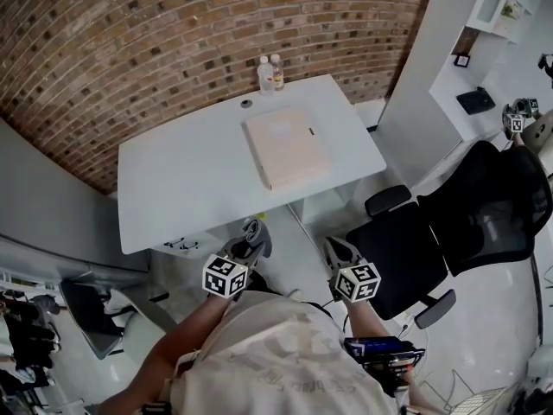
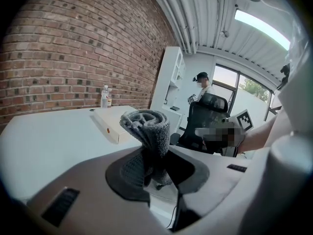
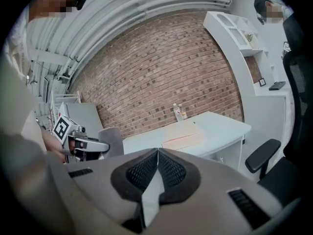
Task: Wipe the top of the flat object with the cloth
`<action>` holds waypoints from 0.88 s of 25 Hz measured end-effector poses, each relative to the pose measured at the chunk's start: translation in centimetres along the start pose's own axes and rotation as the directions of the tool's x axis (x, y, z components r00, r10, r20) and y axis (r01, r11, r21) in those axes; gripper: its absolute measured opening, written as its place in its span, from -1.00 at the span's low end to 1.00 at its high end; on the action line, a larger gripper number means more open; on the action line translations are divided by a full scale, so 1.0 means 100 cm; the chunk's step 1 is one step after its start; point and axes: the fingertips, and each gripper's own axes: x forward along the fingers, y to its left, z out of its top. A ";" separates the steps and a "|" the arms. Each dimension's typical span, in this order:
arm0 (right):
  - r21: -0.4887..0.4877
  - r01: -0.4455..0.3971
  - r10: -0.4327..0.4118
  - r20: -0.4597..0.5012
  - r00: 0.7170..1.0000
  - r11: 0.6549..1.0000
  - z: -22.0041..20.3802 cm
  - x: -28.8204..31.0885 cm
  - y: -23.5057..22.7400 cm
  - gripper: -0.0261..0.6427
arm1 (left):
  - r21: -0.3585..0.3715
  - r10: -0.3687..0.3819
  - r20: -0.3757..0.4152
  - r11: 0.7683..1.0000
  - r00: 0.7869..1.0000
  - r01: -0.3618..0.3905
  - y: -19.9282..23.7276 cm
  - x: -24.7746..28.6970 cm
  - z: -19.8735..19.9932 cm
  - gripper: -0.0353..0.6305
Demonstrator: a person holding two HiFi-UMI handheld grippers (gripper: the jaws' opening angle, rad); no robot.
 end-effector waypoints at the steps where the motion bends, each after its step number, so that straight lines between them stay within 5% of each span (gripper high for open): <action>1: 0.002 -0.001 0.001 0.001 1.000 1.000 0.000 0.000 -0.002 -0.86 | 0.000 0.005 -0.001 1.000 1.000 -0.005 0.001 0.000 0.001 -0.59; 11: -0.002 0.023 -0.023 -0.007 1.000 1.000 0.015 0.033 -0.022 -0.86 | -0.050 0.005 -0.023 0.999 1.000 -0.006 0.039 0.030 0.004 -0.59; 22: -0.012 0.119 -0.119 -0.014 0.993 0.993 0.066 0.110 -0.070 -0.86 | -0.002 -0.098 -0.007 0.995 0.995 0.098 0.107 0.110 0.072 -0.59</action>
